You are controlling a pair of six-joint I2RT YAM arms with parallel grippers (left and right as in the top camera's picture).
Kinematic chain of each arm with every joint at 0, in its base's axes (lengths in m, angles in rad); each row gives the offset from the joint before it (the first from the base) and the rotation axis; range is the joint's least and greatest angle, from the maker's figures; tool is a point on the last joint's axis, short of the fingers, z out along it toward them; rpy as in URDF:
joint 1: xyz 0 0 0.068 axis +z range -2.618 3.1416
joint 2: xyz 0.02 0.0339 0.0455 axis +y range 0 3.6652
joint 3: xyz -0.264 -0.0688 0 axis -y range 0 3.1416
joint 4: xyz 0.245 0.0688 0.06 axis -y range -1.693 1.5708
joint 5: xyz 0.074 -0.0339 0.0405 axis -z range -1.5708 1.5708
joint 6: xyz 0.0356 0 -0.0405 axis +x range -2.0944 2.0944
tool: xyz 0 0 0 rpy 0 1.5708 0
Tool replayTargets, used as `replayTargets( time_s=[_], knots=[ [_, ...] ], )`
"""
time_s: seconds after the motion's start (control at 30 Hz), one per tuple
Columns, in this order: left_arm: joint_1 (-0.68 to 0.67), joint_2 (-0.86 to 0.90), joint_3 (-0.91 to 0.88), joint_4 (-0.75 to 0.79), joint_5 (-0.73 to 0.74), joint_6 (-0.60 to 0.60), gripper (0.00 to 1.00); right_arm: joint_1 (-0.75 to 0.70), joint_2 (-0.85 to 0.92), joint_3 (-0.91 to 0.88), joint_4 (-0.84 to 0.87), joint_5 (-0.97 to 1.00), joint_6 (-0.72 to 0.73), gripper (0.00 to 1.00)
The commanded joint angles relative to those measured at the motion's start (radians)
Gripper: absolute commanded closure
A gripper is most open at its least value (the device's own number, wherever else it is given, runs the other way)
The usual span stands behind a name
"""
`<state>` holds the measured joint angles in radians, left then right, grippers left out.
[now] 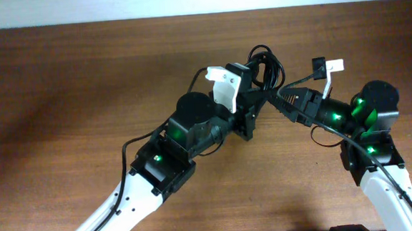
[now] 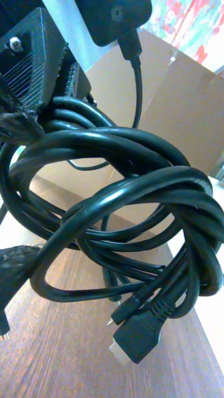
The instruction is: Untangle cables
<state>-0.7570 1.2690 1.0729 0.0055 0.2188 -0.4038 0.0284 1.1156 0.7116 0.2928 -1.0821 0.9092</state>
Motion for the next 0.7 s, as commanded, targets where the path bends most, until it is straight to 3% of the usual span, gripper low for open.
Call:
replayTargets(
  time_s=[0.0,0.1,0.27,0.5,0.67],
  knots=[
    [-0.111,-0.004,0.029,0.038,0.257,0.008,1.00,0.043,0.019,0.001,-0.005,-0.028,-0.020,0.62],
    [-0.111,-0.004,0.029,0.038,0.257,0.008,1.00,0.043,0.019,0.001,-0.004,-0.028,-0.020,0.74],
    [-0.111,-0.004,0.029,0.035,0.268,0.008,1.00,0.043,0.019,0.001,-0.004,-0.027,-0.023,0.80],
    [-0.111,-0.004,0.029,0.031,0.267,0.008,1.00,0.043,0.019,0.001,-0.004,-0.028,-0.023,0.82],
    [-0.111,-0.004,0.029,0.014,0.208,0.008,1.00,0.043,0.019,0.001,-0.005,-0.029,-0.023,0.93]
  ],
)
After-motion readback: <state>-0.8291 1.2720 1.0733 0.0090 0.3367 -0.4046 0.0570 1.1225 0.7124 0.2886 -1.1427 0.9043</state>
